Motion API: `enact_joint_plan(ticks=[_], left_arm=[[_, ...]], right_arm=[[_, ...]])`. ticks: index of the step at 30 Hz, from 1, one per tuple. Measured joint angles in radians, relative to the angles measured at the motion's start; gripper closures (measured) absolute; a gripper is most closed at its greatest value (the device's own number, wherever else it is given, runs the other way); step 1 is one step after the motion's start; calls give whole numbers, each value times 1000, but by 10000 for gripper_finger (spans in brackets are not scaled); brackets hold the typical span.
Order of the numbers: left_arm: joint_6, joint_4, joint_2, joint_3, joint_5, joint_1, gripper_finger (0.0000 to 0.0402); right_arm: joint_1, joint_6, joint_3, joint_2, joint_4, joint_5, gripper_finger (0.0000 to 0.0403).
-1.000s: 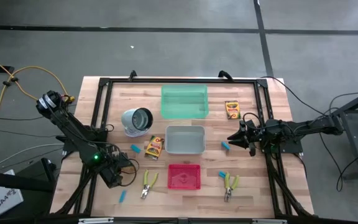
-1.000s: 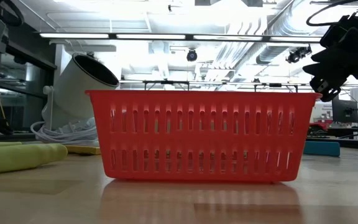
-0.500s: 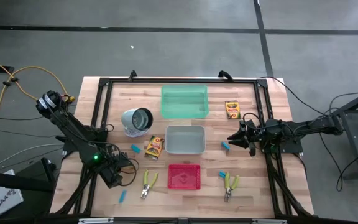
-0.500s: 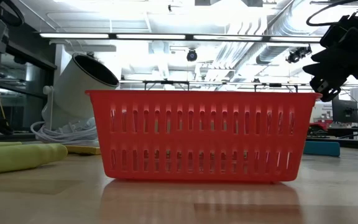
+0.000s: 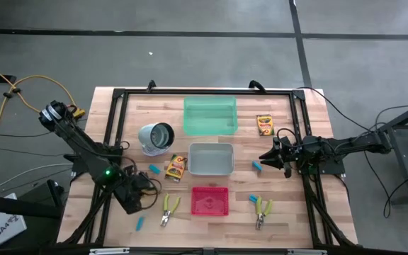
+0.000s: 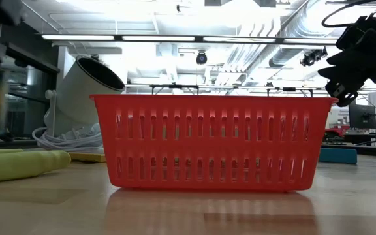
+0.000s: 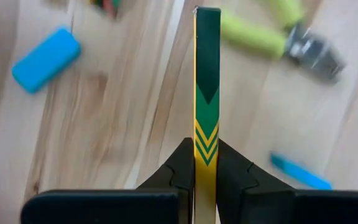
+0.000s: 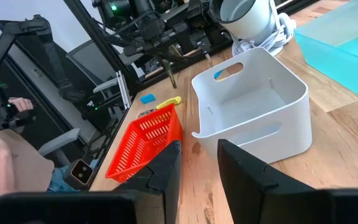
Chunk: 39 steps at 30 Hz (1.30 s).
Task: Pick & Place School Supplies
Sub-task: Put the bottom yellow crayon box into the green bin
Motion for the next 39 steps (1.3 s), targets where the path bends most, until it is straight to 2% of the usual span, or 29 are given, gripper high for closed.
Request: enact_joint_plan(ticks=[17, 26, 31, 39], left_arm=[[360, 88, -1, 210, -18, 340, 376], [510, 294, -1, 232, -12, 564, 376], [559, 421, -1, 233, 53, 722, 376], [576, 547, 36, 233, 275, 986, 376]], right_arm=[[0, 0, 0, 0, 0, 0, 306], [0, 0, 0, 0, 0, 0, 306], [0, 0, 0, 0, 0, 0, 306], [0, 0, 0, 0, 0, 0, 306]])
